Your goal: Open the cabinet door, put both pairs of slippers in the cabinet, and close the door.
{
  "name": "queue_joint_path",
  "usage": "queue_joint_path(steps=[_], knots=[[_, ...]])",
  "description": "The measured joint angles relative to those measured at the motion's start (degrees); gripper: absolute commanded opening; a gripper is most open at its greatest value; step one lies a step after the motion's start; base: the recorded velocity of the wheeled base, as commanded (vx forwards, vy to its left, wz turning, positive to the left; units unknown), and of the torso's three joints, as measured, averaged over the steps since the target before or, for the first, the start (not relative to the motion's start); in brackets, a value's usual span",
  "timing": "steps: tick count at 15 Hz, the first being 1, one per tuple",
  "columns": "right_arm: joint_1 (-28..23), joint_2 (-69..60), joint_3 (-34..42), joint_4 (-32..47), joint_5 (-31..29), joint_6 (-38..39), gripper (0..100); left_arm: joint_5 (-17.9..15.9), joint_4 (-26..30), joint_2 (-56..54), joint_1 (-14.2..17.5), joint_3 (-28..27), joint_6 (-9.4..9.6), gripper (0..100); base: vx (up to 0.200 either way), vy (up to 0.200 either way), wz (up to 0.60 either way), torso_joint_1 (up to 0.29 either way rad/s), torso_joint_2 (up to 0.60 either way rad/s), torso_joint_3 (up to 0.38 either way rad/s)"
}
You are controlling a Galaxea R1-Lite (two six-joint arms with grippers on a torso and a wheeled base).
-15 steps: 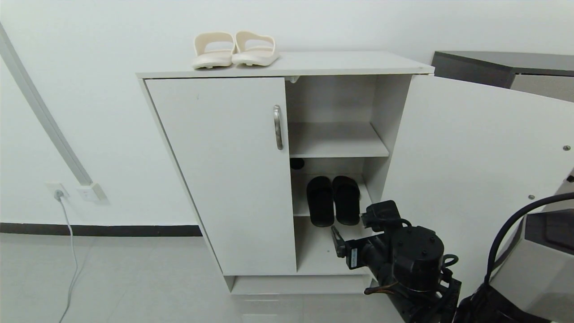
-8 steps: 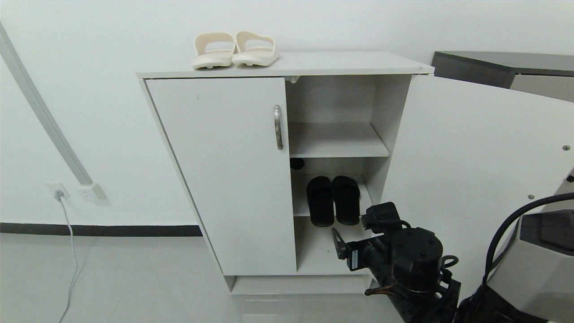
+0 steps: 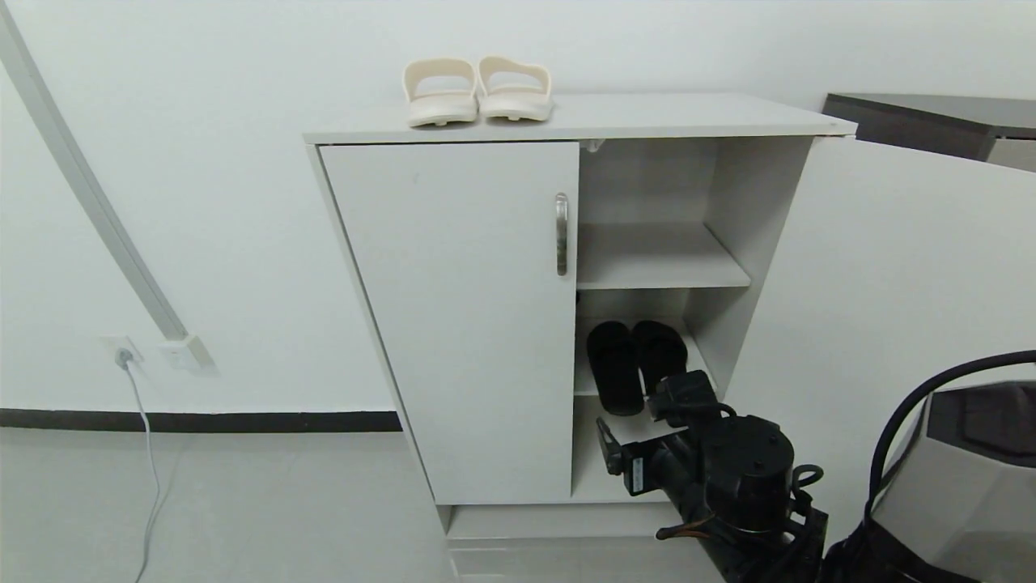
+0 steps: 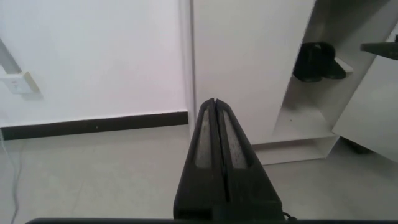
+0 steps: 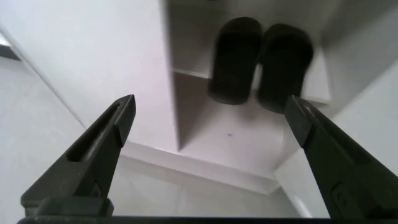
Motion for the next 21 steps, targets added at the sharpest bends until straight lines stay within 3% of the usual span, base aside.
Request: queue_joint_path(steps=[9, 21], knots=[[0.0, 0.2, 0.2, 0.1, 0.4, 0.0, 100, 0.0, 0.0, 0.0, 0.0, 0.0, -0.11, 0, 0.000, 0.200, 0.00, 0.001, 0.00, 0.003], [0.0, 0.4, 0.9, -1.2, 0.3, -0.1, 100, 0.5, 0.0, 0.0, 0.0, 0.0, -0.41, 0, 0.000, 0.000, 0.00, 0.000, 0.00, 0.000]])
